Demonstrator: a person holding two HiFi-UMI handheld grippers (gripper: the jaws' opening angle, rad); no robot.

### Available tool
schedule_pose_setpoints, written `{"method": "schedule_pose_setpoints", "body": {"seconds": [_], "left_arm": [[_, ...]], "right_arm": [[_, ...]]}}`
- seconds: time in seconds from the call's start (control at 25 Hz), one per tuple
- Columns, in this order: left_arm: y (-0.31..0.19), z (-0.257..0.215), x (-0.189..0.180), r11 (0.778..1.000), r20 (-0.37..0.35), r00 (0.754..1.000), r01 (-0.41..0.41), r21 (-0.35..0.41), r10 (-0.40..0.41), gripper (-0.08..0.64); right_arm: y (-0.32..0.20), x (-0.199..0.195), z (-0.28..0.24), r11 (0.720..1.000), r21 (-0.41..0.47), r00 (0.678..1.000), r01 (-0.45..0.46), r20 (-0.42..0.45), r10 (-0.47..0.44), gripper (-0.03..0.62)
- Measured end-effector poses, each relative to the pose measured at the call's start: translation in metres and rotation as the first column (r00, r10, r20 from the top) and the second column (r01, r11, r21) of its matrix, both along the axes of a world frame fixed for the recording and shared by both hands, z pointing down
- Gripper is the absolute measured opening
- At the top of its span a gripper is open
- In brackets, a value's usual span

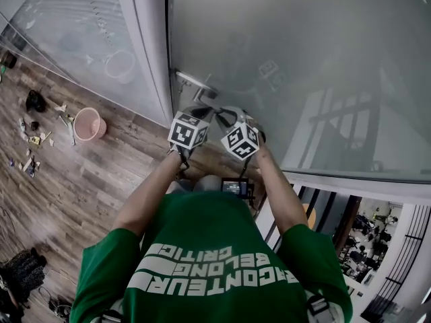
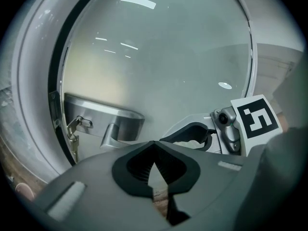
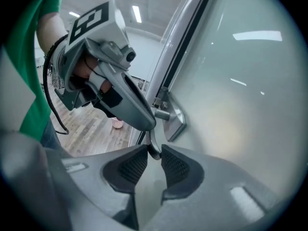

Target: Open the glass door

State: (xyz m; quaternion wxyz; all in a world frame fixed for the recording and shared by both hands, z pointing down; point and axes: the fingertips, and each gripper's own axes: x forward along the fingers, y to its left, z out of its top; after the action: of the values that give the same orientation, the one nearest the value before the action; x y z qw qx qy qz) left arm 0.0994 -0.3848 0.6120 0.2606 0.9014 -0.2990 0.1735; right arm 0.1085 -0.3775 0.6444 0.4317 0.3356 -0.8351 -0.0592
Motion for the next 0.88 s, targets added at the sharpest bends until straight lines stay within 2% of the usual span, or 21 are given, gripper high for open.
{"method": "schedule_pose_setpoints", "body": {"seconds": [0.32, 0.88], "left_arm": [[-0.013, -0.006, 0.009, 1.000, -0.003, 1.000, -0.011, 0.017, 0.011, 0.015], [-0.056, 0.018, 0.021, 0.999, 0.027, 0.999, 0.037, 0.016, -0.037, 0.015]], "right_arm": [[-0.012, 0.008, -0.006, 0.999, -0.036, 0.999, 0.004, 0.052, -0.002, 0.080], [-0.052, 0.020, 0.017, 0.997, -0.048, 0.995, -0.056, 0.086, 0.060, 0.078]]}}
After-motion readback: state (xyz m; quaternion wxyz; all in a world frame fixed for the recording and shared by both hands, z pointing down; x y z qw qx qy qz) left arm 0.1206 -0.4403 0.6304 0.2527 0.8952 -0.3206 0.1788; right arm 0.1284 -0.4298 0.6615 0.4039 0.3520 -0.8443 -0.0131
